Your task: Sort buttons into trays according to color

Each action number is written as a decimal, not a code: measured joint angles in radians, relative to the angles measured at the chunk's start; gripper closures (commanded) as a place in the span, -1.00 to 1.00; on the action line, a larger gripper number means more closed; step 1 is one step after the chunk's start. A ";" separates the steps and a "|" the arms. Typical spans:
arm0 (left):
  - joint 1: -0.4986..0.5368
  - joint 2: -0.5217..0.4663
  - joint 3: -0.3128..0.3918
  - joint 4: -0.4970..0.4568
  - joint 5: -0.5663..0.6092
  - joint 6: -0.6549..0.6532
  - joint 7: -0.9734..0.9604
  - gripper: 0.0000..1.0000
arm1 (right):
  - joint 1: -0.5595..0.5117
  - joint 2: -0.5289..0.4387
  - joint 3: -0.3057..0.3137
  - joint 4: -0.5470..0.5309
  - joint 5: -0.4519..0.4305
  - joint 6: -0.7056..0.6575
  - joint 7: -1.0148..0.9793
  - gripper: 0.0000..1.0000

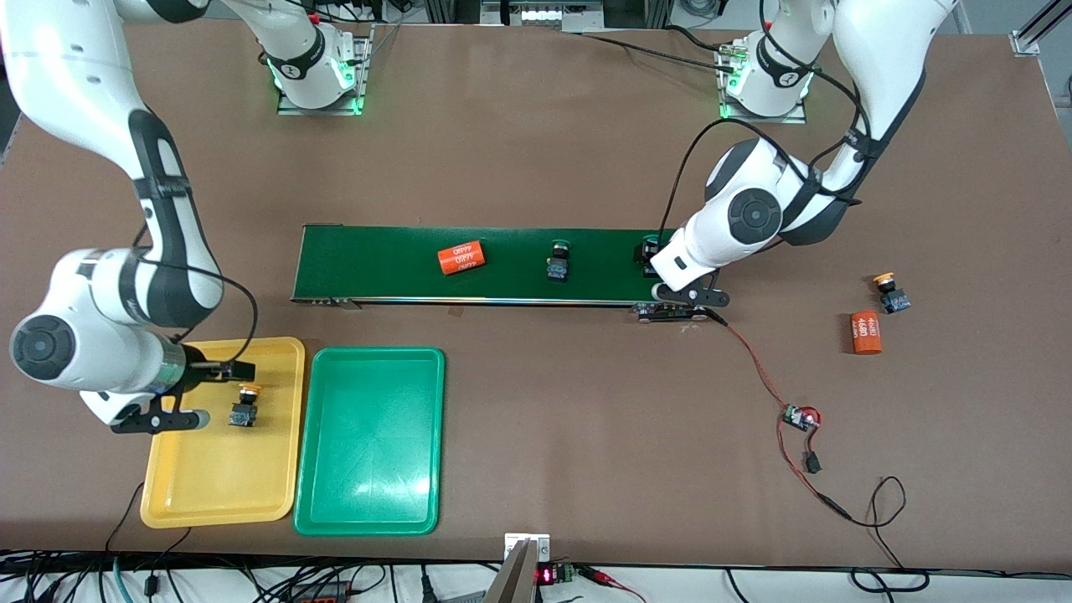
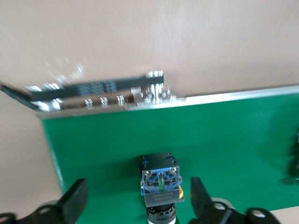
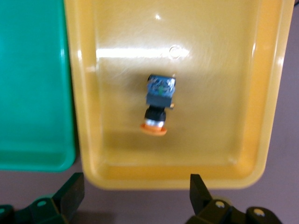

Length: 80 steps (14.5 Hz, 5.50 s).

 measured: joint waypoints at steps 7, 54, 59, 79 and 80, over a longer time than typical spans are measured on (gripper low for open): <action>0.270 -0.084 0.042 -0.010 0.000 -0.090 0.036 -1.00 | 0.114 -0.310 0.007 -0.304 0.001 -0.076 0.143 -1.00; -0.061 -0.032 -0.025 0.068 0.258 -0.174 1.098 0.98 | 0.545 -0.449 0.016 -0.767 0.066 0.507 0.619 -1.00; -0.063 0.017 -0.023 0.060 0.258 -0.107 1.242 0.97 | 0.545 -0.448 0.015 -0.764 0.067 0.507 0.685 -1.00; 0.287 -0.172 0.053 0.028 0.169 -0.158 1.365 -1.00 | 0.628 -0.284 0.014 -0.719 0.029 0.515 0.727 0.04; 0.306 -0.169 0.123 0.027 0.168 -0.158 1.382 -1.00 | 0.631 -0.279 0.014 -0.717 0.026 0.520 0.727 0.32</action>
